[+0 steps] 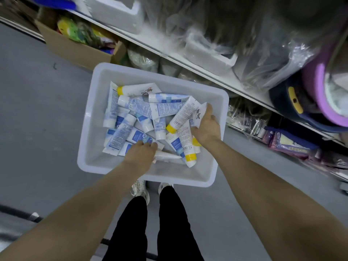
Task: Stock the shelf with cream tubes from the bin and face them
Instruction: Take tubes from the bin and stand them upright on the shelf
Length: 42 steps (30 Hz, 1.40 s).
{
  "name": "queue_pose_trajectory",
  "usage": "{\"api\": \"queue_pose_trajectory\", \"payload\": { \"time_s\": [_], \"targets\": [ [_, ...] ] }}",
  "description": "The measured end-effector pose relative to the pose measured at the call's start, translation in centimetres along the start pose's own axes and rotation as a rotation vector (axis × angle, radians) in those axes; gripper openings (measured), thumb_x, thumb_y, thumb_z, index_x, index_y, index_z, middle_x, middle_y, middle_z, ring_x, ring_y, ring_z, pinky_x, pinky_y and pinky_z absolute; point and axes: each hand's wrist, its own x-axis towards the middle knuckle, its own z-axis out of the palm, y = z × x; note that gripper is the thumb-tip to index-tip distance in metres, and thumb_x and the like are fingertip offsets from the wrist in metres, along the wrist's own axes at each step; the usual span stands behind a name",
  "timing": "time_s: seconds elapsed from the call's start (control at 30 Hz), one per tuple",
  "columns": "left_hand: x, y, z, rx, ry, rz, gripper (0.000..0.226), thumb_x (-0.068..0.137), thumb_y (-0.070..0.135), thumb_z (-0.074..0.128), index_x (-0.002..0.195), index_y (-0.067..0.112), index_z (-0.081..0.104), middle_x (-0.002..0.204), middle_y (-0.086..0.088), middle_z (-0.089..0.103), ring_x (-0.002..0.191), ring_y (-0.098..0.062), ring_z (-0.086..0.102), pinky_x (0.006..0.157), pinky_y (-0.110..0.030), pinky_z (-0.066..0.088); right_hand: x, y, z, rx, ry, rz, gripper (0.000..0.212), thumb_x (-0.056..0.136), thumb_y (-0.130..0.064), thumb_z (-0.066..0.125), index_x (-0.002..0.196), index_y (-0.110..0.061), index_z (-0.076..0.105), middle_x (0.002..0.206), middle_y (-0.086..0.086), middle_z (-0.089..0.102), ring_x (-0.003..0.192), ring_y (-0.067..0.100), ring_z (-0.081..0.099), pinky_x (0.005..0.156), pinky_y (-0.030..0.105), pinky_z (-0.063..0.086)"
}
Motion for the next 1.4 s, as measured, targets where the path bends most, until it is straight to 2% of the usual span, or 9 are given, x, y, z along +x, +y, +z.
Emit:
{"api": "queue_pose_trajectory", "payload": {
  "time_s": [0.07, 0.23, 0.33, 0.5, 0.73, 0.87, 1.03, 1.23, 1.4],
  "targets": [
    [-1.4, -0.8, -0.9, -0.043, 0.028, -0.056, 0.044, 0.09, 0.017, 0.054, 0.13, 0.013, 0.037, 0.115, -0.006, 0.06, 0.105, -0.026, 0.055, 0.086, -0.036, 0.048, -1.5, -0.1, -1.0, 0.019, -0.037, 0.005, 0.084, 0.086, -0.022, 0.064, 0.15, -0.015, 0.011, 0.129, 0.016, 0.041, 0.107, 0.036, 0.055, 0.079, 0.031, 0.041],
    [-5.5, -2.6, -4.3, -0.42, 0.113, -0.246, 0.031, 0.094, 0.02, 0.047, 0.12, 0.004, 0.042, 0.116, -0.014, 0.058, 0.102, -0.034, 0.059, 0.081, -0.038, 0.046, -5.8, -1.1, -4.2, -0.076, -0.092, -0.02, 0.04, 0.087, -0.024, 0.059, 0.122, -0.006, 0.049, 0.129, 0.015, 0.036, 0.1, 0.035, 0.058, 0.075, 0.028, 0.04],
    [-8.3, -2.8, -7.5, -0.668, 0.201, -0.33, 0.029, 0.096, 0.018, 0.045, 0.12, 0.001, 0.041, 0.117, -0.021, 0.057, 0.105, -0.039, 0.056, 0.08, -0.036, 0.041, -8.8, -2.3, -7.0, -0.069, -0.066, -0.068, 0.044, 0.089, -0.023, 0.054, 0.13, -0.009, 0.045, 0.124, 0.017, 0.049, 0.105, 0.036, 0.057, 0.077, 0.03, 0.04],
    [-12.9, -2.7, -13.1, -0.74, 0.338, -0.36, 0.033, 0.095, 0.03, 0.047, 0.116, 0.005, 0.049, 0.111, -0.02, 0.062, 0.102, -0.038, 0.057, 0.078, -0.037, 0.043, -13.6, -4.3, -12.9, -0.033, -0.003, -0.198, 0.053, 0.091, -0.02, 0.051, 0.14, -0.014, 0.034, 0.117, 0.022, 0.06, 0.105, 0.039, 0.057, 0.078, 0.035, 0.041],
    [-19.1, -1.8, -21.4, -0.822, 0.543, -0.264, 0.044, 0.092, 0.045, 0.055, 0.117, 0.01, 0.056, 0.111, -0.014, 0.064, 0.104, -0.033, 0.058, 0.072, -0.03, 0.037, -20.6, -7.2, -21.4, 0.117, 0.221, -0.283, 0.041, 0.104, -0.039, 0.023, 0.124, -0.013, 0.046, 0.125, 0.02, 0.057, 0.111, 0.041, 0.053, 0.085, 0.041, 0.038],
    [-22.1, -1.5, -25.6, -0.915, 0.663, -0.159, 0.044, 0.091, 0.05, 0.049, 0.111, 0.012, 0.057, 0.106, -0.008, 0.063, 0.094, -0.03, 0.057, 0.071, -0.034, 0.039, -24.1, -8.0, -25.8, 0.131, 0.347, -0.299, 0.05, 0.1, -0.046, 0.037, 0.132, -0.01, 0.045, 0.129, 0.018, 0.055, 0.116, 0.038, 0.052, 0.085, 0.037, 0.037],
    [-26.2, -0.1, -31.2, -1.048, 0.826, 0.051, 0.041, 0.092, 0.036, 0.054, 0.121, 0.011, 0.041, 0.106, -0.003, 0.052, 0.092, -0.024, 0.052, 0.074, -0.035, 0.041, -29.2, -8.1, -31.4, 0.211, 0.502, -0.391, 0.052, 0.083, -0.047, 0.065, 0.117, -0.011, 0.051, 0.111, 0.005, 0.057, 0.099, 0.023, 0.056, 0.073, 0.03, 0.037],
    [-30.3, 2.0, -37.6, -1.065, 0.964, 0.236, 0.041, 0.092, 0.042, 0.054, 0.12, 0.013, 0.043, 0.108, -0.002, 0.056, 0.094, -0.021, 0.057, 0.077, -0.036, 0.046, -34.4, -9.0, -37.0, 0.248, 0.669, -0.458, 0.044, 0.099, -0.039, 0.047, 0.129, -0.007, 0.043, 0.125, 0.013, 0.059, 0.11, 0.032, 0.057, 0.077, 0.033, 0.038],
    [-33.8, 4.5, -43.1, -1.037, 1.098, 0.404, 0.033, 0.097, 0.041, 0.046, 0.115, 0.013, 0.042, 0.11, -0.002, 0.056, 0.096, -0.02, 0.055, 0.077, -0.032, 0.042, -38.8, -9.9, -43.0, 0.207, 0.815, -0.523, 0.03, 0.098, -0.036, 0.047, 0.114, -0.01, 0.048, 0.112, 0.008, 0.063, 0.085, 0.021, 0.057, 0.062, 0.031, 0.037]
  ]
}}
